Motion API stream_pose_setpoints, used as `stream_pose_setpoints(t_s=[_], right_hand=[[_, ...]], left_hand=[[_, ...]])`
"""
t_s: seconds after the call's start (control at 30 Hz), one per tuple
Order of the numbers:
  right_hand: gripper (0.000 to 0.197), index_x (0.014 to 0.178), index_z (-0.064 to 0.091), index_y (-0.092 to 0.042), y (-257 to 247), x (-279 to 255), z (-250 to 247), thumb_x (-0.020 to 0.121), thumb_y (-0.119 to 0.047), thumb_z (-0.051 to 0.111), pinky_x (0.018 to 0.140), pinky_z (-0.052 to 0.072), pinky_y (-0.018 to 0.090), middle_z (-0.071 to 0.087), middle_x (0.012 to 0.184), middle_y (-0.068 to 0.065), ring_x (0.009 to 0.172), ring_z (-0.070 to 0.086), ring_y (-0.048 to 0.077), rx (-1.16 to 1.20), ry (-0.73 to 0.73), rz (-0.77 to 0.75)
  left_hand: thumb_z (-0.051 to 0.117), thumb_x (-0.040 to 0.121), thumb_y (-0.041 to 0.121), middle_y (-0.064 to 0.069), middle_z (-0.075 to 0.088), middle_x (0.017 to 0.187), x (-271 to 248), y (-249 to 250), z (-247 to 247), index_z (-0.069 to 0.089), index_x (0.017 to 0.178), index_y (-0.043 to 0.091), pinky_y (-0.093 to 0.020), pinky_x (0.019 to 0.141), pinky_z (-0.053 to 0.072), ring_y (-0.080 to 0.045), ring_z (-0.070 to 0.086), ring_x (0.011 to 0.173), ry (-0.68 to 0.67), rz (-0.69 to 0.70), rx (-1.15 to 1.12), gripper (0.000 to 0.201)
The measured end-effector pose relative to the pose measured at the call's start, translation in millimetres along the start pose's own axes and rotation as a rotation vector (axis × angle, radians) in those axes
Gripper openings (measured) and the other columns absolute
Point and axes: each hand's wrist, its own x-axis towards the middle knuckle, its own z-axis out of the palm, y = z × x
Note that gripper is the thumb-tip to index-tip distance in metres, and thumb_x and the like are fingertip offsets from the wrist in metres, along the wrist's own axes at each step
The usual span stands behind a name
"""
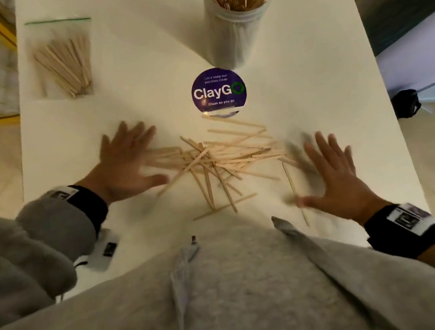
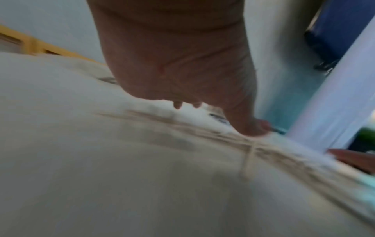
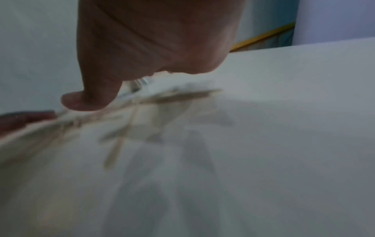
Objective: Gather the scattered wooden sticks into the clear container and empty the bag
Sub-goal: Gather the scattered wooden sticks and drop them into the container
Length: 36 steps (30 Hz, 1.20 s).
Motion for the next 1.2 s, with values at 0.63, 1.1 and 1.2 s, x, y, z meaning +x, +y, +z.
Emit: stream_pose_setpoints(t_s=[0.63,1.1,1.2], right_hand=[[0.086,0.151,-0.01,-0.022,-122.1,50.3,45.0,0.09,-0.067,0.031,0.117,-0.011,0.052,-0.025,0.157,0.011,0.142,-0.028,0.03,0.112,-0.017,-0.015],[0.051,0.136,0.044,-0.023,-95.6,154.0,-18.9,0.092,-0.049,0.041,0.102,0.031,0.052,0.044,0.135,0.012,0.121,0.039,0.036,-0.173,0.16,-0.119],[0.047,0.134,0.046,-0.024,-99.6,128.4,-2.0,0.094,-0.048,0.038,0.091,0.035,0.046,0.047,0.124,0.01,0.11,0.042,0.033,-0.16,0.192,-0.106]], left_hand=[[0.022,0.047,0.099,-0.01,-0.031,0.153,-25.0,89.1,64.0,-0.031,0.142,0.023,-0.057,0.112,-0.016,-0.033,-0.032,0.139,0.003,0.087,-0.113,0.132],[0.037,0.067,0.083,-0.013,-0.013,0.158,1.7,100.5,60.5,-0.013,0.149,0.016,-0.059,0.113,-0.009,-0.037,-0.017,0.144,0.123,-0.034,-0.091,0.117],[0.042,0.067,0.084,-0.01,-0.01,0.159,20.2,99.2,53.5,-0.01,0.149,0.018,-0.06,0.113,-0.007,-0.036,-0.015,0.144,0.134,-0.044,-0.082,0.118]])
